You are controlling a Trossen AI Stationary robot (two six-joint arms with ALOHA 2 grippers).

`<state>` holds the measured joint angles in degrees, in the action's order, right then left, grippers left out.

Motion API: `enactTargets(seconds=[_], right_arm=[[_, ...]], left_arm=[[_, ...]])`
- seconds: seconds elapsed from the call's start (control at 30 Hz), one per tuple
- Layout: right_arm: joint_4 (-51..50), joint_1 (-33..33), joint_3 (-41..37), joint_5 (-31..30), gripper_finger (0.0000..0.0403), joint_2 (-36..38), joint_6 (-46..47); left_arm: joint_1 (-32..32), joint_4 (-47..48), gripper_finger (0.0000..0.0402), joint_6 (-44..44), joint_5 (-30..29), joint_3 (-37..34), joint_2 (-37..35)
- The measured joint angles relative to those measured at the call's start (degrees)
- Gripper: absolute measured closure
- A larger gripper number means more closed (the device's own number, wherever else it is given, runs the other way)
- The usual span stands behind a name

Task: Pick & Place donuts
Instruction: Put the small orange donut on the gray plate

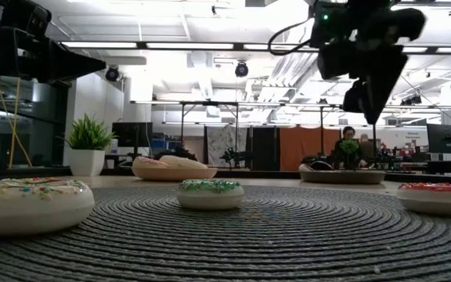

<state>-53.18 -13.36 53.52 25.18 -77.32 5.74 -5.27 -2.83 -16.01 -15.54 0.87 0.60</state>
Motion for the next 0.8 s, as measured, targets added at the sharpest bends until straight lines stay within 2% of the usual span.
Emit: enactTargets(seconds=[0.3,0.47,0.67,0.8], right_arm=[[-2.45,6.52,0.00,5.56,0.0267,-0.24,-2.92],[-2.31,11.17,0.00,4.99,0.0267,-0.28,0.77],[0.42,18.44,0.00,-0.44,0.0267,-3.21,8.12],[4.77,22.02,-0.02,-1.77,0.0267,-6.19,13.28]], left_arm=[[-0.01,0.00,0.0401,0.01,-0.01,0.01,0.01],[0.00,0.00,0.0401,0.00,0.00,0.02,0.00],[0.01,0.00,0.0401,0.00,0.00,0.02,0.00],[-0.01,0.00,0.0401,0.00,0.01,0.02,0.02]])
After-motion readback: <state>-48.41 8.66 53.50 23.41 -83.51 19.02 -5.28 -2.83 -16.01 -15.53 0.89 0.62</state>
